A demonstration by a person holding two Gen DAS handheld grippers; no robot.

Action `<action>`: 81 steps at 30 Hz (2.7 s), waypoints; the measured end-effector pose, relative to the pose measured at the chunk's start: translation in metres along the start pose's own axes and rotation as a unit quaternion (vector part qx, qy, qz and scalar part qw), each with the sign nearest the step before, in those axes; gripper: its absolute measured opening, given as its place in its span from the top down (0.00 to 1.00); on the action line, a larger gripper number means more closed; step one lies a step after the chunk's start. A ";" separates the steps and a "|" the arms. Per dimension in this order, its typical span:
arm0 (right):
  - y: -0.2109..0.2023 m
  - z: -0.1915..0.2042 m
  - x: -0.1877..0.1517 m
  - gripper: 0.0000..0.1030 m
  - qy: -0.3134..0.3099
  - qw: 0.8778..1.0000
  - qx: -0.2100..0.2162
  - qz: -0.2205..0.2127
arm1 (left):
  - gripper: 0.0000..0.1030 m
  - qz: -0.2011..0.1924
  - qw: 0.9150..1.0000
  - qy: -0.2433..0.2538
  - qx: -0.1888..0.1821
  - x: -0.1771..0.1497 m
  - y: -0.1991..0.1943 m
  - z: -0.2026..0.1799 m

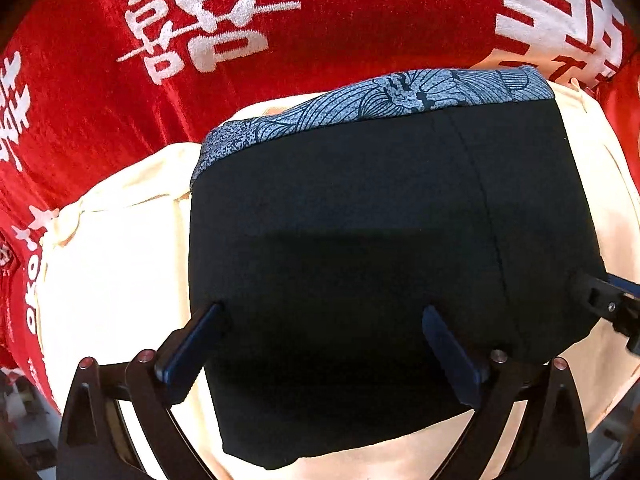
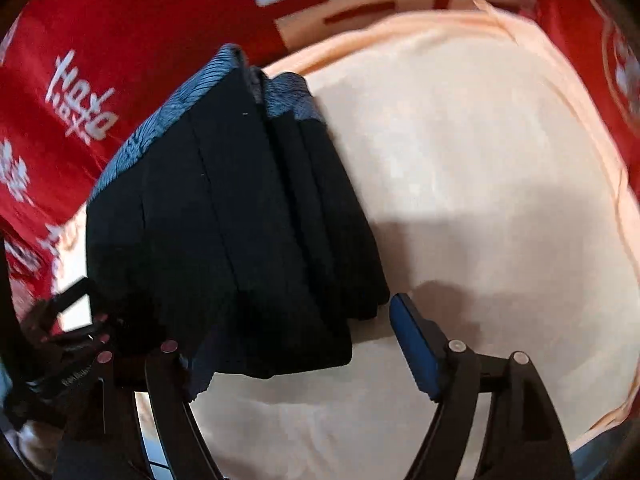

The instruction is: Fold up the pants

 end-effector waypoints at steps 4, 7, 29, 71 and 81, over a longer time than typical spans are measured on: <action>0.002 -0.001 0.001 0.18 0.005 1.000 -0.001 0.004 | 0.02 0.000 1.000 0.000 0.000 0.002 0.000 0.001; 0.004 -0.004 0.001 0.17 0.017 1.000 0.000 0.005 | 0.02 -0.002 1.000 -0.003 -0.001 0.003 -0.001 0.001; -0.008 -0.008 0.029 0.14 -0.011 1.000 0.025 -0.006 | 0.02 -0.024 0.999 -0.038 -0.016 0.017 -0.020 0.051; -0.018 0.032 0.035 0.62 0.066 0.951 0.293 0.076 | 0.42 -0.003 0.952 -0.181 -0.245 -0.008 -0.044 0.111; -0.001 0.034 -0.059 0.52 0.045 0.968 0.228 0.091 | 0.27 0.056 0.958 -0.175 -0.221 -0.094 -0.027 0.128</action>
Point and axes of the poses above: each gripper's, at about its wrist camera, not at the fingertips, and y roughly the way its jaws point, z to its left, x to its top, the point moved 5 cm from there along y, roughly the way its jaws point, and after that the axes turned 13 degrees about -z, right-handed, at the moved point
